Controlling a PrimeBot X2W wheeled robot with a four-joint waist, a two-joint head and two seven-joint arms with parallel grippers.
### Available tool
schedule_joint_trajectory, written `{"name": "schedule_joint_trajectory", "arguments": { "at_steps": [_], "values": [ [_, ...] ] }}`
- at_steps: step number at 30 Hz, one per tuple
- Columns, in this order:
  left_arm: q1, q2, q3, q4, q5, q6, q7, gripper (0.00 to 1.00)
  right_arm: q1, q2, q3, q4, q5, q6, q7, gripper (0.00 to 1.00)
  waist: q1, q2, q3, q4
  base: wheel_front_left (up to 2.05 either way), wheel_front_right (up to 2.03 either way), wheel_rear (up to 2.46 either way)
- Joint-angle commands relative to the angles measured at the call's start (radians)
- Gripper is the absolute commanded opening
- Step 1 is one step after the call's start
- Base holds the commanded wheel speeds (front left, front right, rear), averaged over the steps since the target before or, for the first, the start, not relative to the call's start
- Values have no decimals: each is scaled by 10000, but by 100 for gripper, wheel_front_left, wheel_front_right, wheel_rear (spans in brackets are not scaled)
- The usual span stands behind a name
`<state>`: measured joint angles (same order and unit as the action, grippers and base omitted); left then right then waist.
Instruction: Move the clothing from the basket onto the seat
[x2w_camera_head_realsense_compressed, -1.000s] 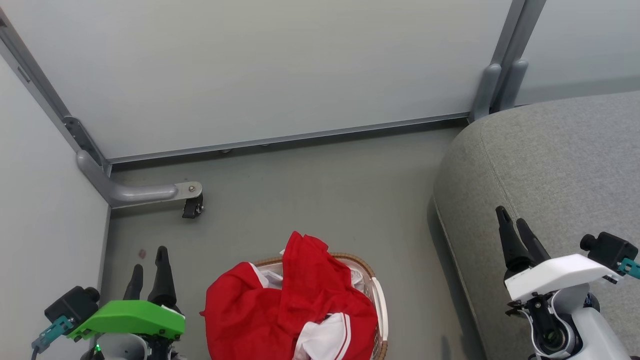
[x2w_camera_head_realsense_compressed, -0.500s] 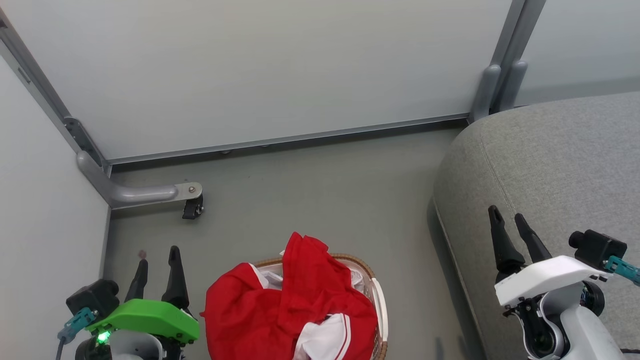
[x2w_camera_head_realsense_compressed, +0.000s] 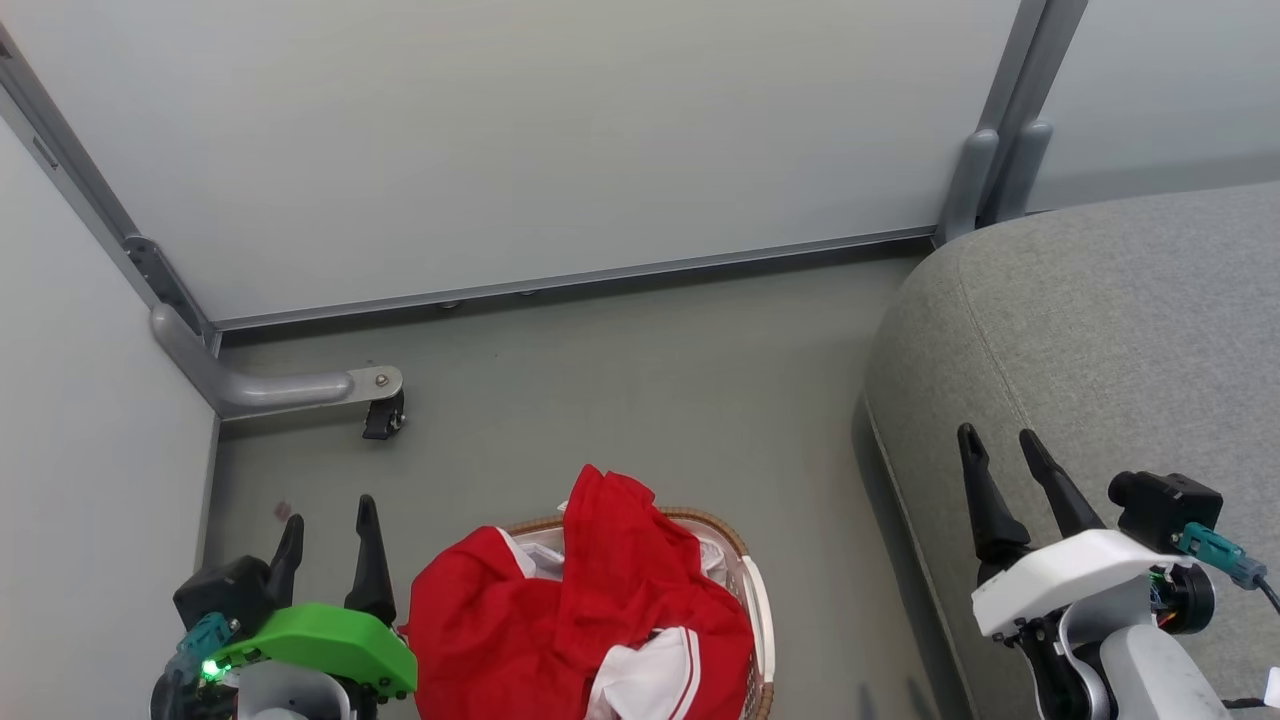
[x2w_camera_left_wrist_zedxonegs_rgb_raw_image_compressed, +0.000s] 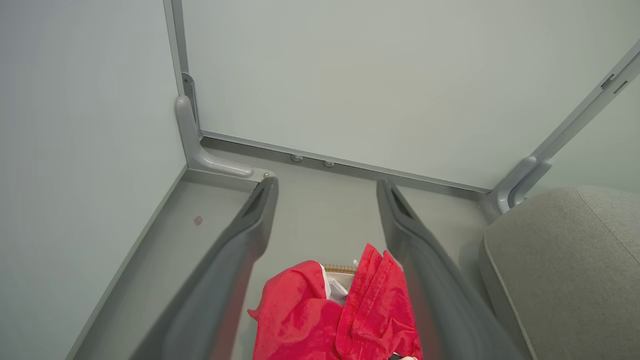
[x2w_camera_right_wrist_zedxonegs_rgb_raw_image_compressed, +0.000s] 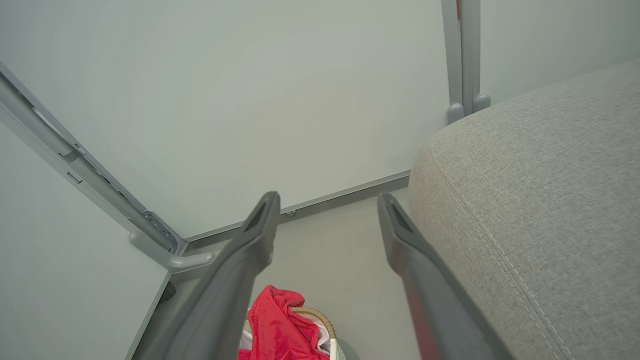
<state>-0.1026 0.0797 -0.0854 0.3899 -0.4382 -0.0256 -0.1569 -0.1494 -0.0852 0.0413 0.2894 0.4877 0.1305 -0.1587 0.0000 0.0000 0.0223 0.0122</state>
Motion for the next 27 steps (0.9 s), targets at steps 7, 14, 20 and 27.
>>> {"name": "schedule_joint_trajectory", "arguments": {
  "at_steps": [7,14,20,27],
  "values": [
    [105,43,-170,-97,738,34,-257,100,105,-19,120,-93,-895,3,-238,100,0,0,-4,-21,0,0,0],
    [156,-6,-216,-180,1309,-114,-427,100,70,-42,187,-103,-1523,3,-400,100,0,0,-21,-32,0,0,0],
    [165,-80,-190,-340,1772,-196,-545,100,-2,-36,210,-189,-2041,3,-532,100,0,0,-39,-26,0,0,0],
    [259,-145,-157,-465,2316,-342,-694,100,2,-17,242,-254,-2618,3,-678,100,0,0,-79,-35,0,0,0]
  ]
}}
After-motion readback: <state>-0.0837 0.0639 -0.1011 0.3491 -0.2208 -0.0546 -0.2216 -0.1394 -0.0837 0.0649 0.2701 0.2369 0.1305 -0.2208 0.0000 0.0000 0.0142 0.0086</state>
